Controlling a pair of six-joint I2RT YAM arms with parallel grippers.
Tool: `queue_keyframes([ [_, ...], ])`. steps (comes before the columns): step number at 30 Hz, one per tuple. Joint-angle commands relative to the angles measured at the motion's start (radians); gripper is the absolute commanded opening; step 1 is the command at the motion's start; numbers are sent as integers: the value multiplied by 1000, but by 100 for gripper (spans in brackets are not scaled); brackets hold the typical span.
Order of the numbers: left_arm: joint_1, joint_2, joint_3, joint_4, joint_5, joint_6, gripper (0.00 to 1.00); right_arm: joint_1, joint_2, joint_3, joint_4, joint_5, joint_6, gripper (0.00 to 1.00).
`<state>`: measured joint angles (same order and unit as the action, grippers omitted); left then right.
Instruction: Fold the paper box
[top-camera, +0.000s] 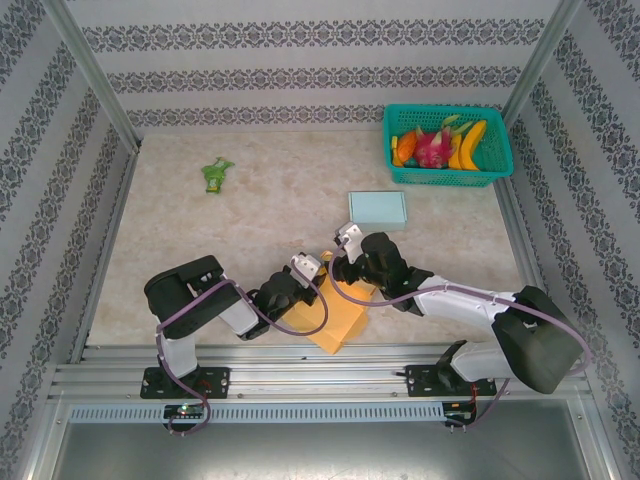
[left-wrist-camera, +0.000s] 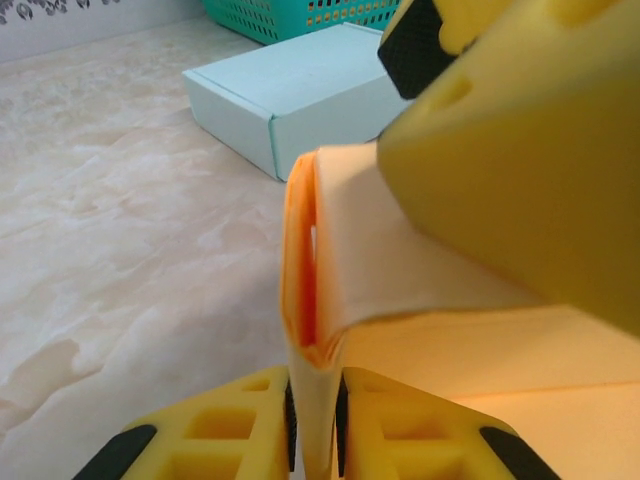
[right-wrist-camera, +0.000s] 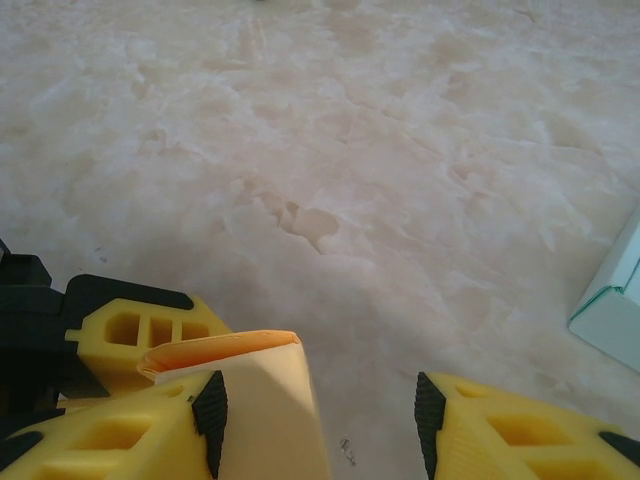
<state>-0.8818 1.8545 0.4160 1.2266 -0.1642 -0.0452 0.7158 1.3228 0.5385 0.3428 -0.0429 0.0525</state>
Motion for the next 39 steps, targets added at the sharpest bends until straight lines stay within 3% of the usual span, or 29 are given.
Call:
queue_keyframes([
  [1, 15, -18, -12, -19, 18, -11, 16, -2, 3, -28, -61, 2, -9, 54],
  [9, 14, -19, 15, -34, 39, -29, 0, 3, -77, -9, -63, -3, 84, 55],
  [17, 14, -62, 19, -87, -40, -79, 0, 11, -378, -64, -176, 139, 196, 56],
  [22, 15, -177, 76, -327, -143, -133, 0, 12, -607, -119, -312, 264, 264, 57],
  [27, 18, -283, 153, -601, -143, -155, 0, 2, -783, -169, -390, 335, 327, 59],
  [32, 34, -366, 285, -978, -171, -172, 0, -7, -943, -148, -488, 370, 399, 62],
  [39, 64, -352, 527, -1439, -125, -172, 0, -24, -1125, -123, -544, 415, 460, 65],
])
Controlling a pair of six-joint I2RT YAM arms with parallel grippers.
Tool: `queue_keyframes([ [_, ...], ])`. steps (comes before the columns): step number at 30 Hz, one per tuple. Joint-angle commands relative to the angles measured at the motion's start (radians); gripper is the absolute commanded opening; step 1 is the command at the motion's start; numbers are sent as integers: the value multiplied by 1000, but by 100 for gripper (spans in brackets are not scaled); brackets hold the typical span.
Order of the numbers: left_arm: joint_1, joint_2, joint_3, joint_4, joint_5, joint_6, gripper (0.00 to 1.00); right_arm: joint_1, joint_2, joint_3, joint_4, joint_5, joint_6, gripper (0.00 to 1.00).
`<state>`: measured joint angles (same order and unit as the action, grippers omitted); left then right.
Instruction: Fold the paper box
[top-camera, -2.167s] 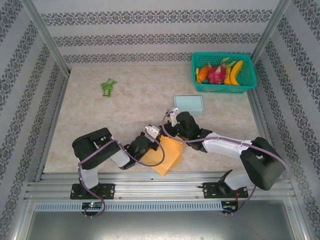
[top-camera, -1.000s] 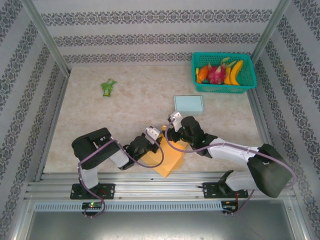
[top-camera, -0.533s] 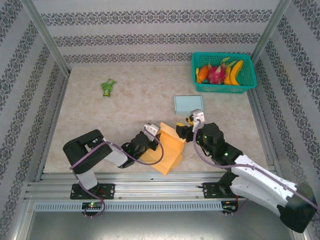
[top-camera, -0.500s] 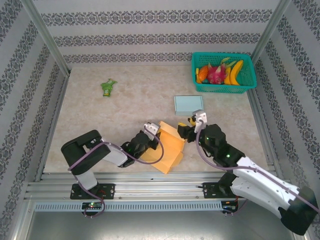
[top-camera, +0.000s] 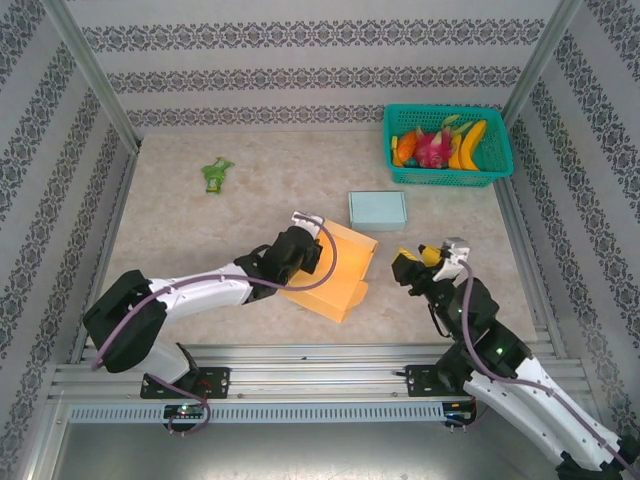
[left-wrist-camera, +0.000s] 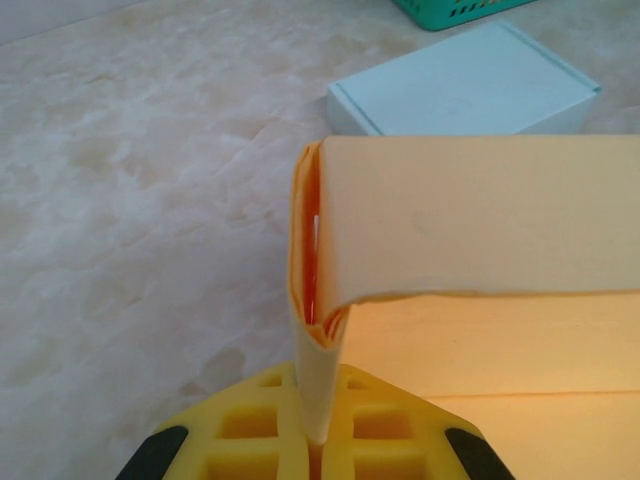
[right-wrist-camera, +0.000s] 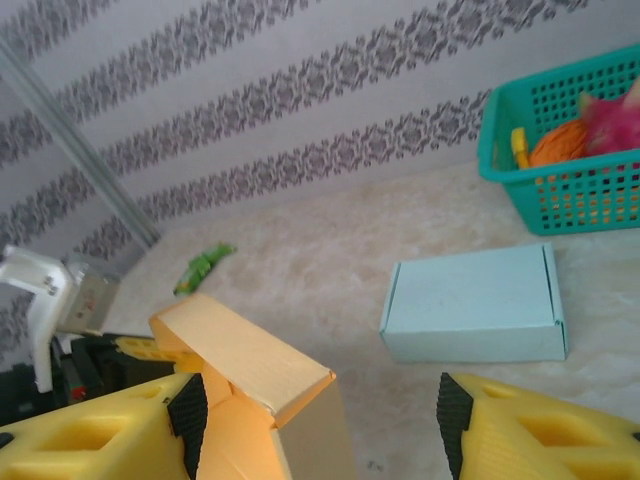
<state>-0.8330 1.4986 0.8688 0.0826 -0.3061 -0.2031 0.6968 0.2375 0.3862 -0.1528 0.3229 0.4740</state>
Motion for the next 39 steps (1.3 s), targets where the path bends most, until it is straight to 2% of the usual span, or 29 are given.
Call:
queue_keyframes([
  [1, 18, 21, 119, -358, 34, 2, 0, -6, -58, 27, -58, 50, 32, 64],
  [7, 17, 163, 346, -631, 33, 151, 0, -7, -157, -22, -97, 35, -4, 66],
  [11, 17, 252, 450, -773, 151, 335, 0, -9, -235, -36, -120, 27, -8, 67],
  [15, 17, 346, 625, -988, 181, 438, 0, -9, -222, -36, -110, -8, 12, 67],
  [18, 15, 405, 705, -1106, 153, 480, 0, -8, -217, -80, -89, -15, 35, 67],
  [23, 16, 508, 780, -1150, 63, 519, 2, -8, -218, -71, -99, 10, 18, 67],
  [28, -1, 624, 909, -1172, 32, 551, 10, -11, -233, -68, -116, 32, 7, 67],
  [32, -5, 716, 1021, -1211, 1, 559, 31, -11, -237, -62, -129, 51, -12, 67],
  [36, -5, 748, 1092, -1223, -32, 557, 41, -11, -237, -60, -138, 59, -17, 67],
  [39, -5, 738, 1130, -1228, -31, 539, 42, -10, -236, -61, -137, 59, -18, 67],
])
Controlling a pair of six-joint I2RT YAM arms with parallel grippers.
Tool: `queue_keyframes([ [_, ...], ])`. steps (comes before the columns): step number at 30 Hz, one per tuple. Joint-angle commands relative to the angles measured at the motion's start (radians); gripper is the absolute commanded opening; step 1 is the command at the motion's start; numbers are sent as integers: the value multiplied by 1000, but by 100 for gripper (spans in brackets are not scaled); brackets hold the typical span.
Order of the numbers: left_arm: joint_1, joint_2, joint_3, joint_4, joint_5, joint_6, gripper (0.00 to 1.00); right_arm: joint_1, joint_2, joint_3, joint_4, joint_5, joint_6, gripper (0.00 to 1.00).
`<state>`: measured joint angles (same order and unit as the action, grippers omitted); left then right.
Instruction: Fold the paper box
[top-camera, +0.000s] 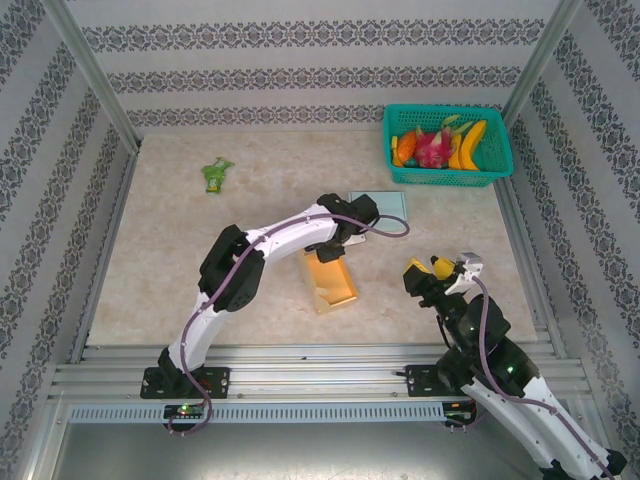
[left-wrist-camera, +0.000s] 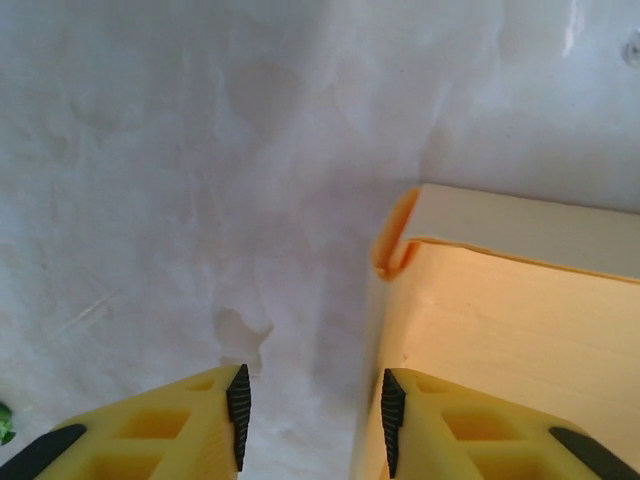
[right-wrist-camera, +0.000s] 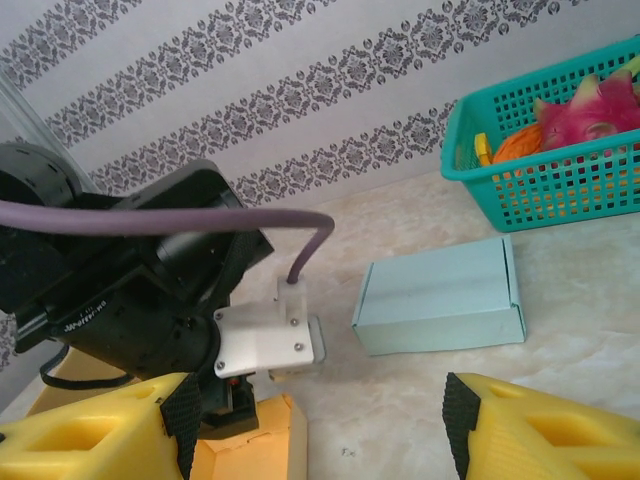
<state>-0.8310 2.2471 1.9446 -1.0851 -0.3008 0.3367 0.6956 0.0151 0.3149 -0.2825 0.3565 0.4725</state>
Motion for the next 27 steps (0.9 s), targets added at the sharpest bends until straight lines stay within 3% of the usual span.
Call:
queue_keyframes([
  [1, -8, -22, 61, -56, -34, -10, 43, -10, -13, 9, -6, 24, -17, 67],
  [8, -12, -199, 26, 63, -33, -164, 44, -10, -7, 10, -3, 20, -19, 67],
  [11, -11, -288, 13, 78, -153, -386, 55, -10, -7, 13, -4, 15, -19, 67],
  [12, -9, -316, 17, 42, -220, -525, 64, -10, -6, 12, -4, 13, -18, 67],
  [14, 7, -364, 17, -78, -249, -779, 71, -10, -4, 14, -3, 7, -16, 67],
  [17, 20, -473, -77, -144, -183, -1015, 74, -9, 6, 16, 2, -4, -11, 67],
  [18, 21, -520, -126, -138, -157, -1066, 82, -10, 10, 16, 3, -7, -11, 67],
  [19, 21, -559, -167, -137, -135, -1117, 84, -10, 16, 18, 3, -10, -11, 67],
  [22, 21, -654, -278, -122, -61, -1220, 84, -9, 29, 21, 4, -14, -13, 67],
  [27, 20, -751, -494, 41, 122, -1275, 86, -10, 43, 23, 8, -17, -17, 67],
])
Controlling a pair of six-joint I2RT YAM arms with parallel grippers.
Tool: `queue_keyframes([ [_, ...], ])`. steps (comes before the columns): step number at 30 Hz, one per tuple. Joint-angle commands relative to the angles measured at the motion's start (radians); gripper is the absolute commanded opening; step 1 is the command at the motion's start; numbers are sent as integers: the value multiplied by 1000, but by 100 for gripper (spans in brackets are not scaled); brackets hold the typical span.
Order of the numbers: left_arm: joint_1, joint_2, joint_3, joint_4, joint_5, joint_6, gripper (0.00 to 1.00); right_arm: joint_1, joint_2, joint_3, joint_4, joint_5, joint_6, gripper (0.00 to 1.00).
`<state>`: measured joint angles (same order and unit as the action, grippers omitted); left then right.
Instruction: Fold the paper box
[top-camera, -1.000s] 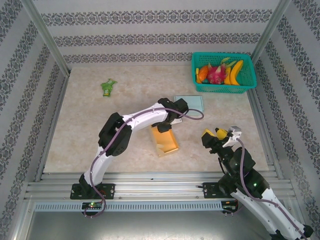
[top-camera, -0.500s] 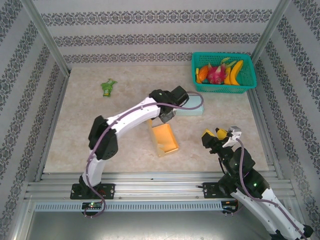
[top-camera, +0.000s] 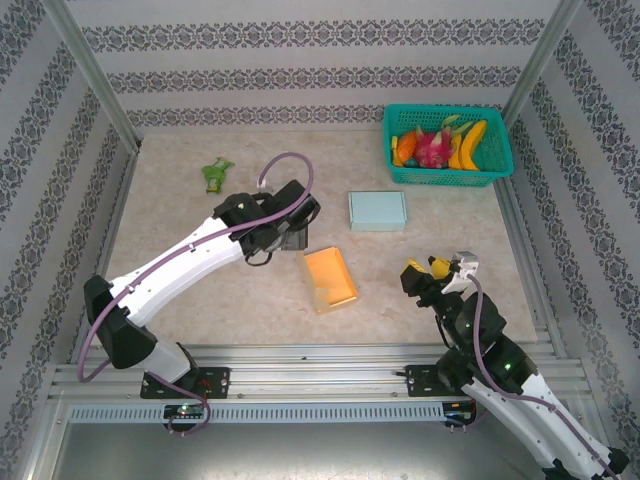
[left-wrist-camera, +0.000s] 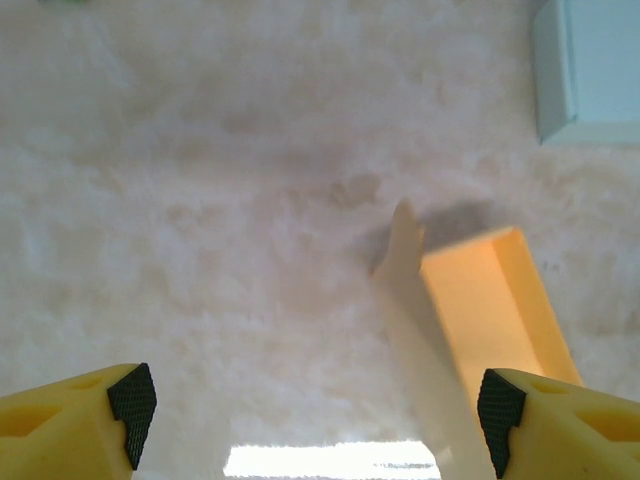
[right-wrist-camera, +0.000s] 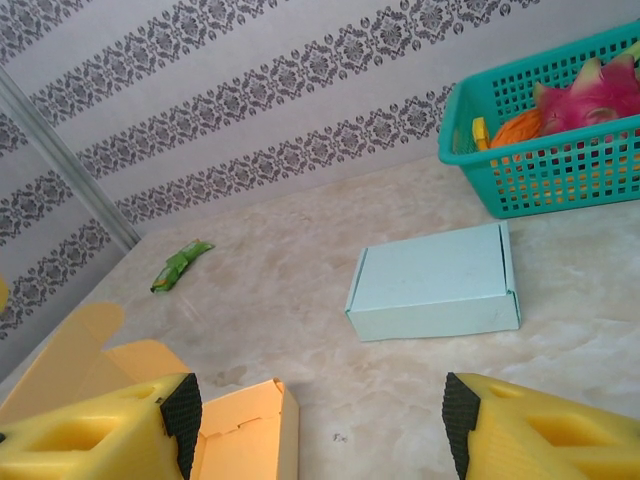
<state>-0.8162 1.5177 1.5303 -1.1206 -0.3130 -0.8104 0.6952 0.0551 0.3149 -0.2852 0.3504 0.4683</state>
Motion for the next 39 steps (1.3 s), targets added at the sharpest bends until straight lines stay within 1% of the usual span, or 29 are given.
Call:
queue_keyframes([
  [1, 5, -30, -113, 123, 178, -133, 85, -10, 6, 23, 12, -13, -13, 67],
  [3, 3, -43, -157, 188, 224, -142, 83, -11, 16, 22, 18, -14, -17, 67],
  [5, 2, -50, -172, 210, 221, -147, 82, -11, 30, 23, 21, -16, -20, 67],
  [12, -25, -110, -159, 181, 146, -181, 81, -10, 75, 23, 39, -40, -20, 67],
  [14, -42, -128, -146, 161, 118, -204, 81, -10, 81, 22, 40, -44, -20, 67],
  [17, -74, -135, -145, 177, 109, -259, 82, -10, 84, 23, 42, -45, -20, 67],
  [19, -96, -119, -157, 202, 112, -301, 82, -10, 84, 23, 42, -42, -23, 67],
  [22, -114, -67, -157, 230, 138, -319, 82, -10, 88, 23, 42, -40, -27, 67],
  [28, -116, 12, -136, 191, 117, -273, 79, -10, 111, 23, 50, -46, -33, 67],
  [30, -112, 28, -141, 197, 130, -242, 77, -10, 125, 23, 56, -57, -33, 67],
  [32, -102, 46, -139, 203, 158, -202, 74, -10, 144, 22, 65, -69, -36, 67],
  [33, -96, 58, -135, 205, 173, -175, 70, -10, 156, 23, 67, -76, -40, 67],
  [34, -90, 69, -130, 206, 187, -146, 63, -10, 171, 23, 71, -81, -44, 67],
  [36, -79, 82, -116, 204, 197, -88, 42, -10, 202, 54, 75, -93, -55, 67],
  [37, -75, 86, -107, 204, 198, -49, 34, -11, 221, 60, 78, -103, -62, 67],
  [39, -70, 86, -83, 191, 184, 37, 26, -10, 255, 70, 83, -121, -73, 67],
])
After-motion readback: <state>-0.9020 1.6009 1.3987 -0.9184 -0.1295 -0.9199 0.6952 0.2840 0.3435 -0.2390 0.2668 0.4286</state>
